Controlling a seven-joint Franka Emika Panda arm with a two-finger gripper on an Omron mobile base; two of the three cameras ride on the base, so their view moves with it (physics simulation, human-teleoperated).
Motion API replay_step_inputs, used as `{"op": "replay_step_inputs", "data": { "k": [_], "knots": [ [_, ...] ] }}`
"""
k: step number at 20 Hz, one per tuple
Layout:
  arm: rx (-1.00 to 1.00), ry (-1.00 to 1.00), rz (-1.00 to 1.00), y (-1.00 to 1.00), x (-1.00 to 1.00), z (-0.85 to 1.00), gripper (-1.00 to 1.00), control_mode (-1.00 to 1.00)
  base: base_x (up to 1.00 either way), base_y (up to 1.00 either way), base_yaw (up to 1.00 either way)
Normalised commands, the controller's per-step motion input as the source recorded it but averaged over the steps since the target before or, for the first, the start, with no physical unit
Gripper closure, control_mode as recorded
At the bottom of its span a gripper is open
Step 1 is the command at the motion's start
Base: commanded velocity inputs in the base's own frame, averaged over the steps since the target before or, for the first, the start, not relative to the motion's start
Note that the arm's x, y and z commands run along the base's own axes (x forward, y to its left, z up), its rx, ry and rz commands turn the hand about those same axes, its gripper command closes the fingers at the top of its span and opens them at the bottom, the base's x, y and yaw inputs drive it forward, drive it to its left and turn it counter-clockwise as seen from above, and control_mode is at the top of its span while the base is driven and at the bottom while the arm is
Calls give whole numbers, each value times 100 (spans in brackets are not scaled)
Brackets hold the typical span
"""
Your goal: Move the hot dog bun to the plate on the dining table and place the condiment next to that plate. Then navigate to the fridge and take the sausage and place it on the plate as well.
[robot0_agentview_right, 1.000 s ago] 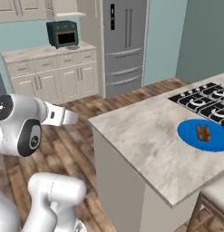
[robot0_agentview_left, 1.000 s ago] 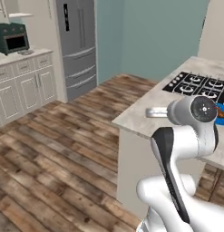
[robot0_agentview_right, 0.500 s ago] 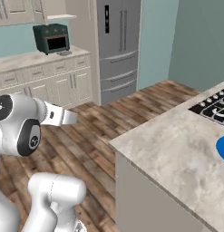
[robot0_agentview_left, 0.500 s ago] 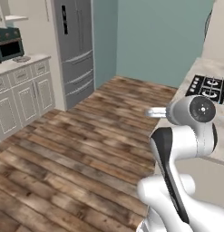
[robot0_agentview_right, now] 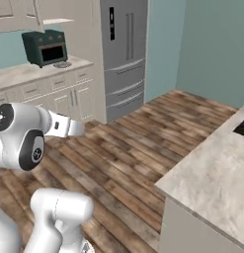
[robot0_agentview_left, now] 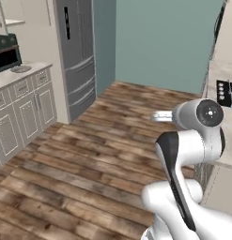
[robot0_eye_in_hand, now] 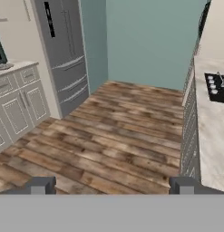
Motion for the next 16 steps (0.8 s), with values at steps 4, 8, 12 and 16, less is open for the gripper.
{"op": "replay_step_inputs", "data": {
  "k": [4,8,12,16],
  "knots": [
    [0,0,0,0,0,0,-100,100,65,70,-18],
    [0,0,0,0,0,0,-100,100,78,58,-12],
    [0,0,0,0,0,0,-100,100,89,25,-1],
    [0,0,0,0,0,0,-100,100,100,5,5]
  ]
}}
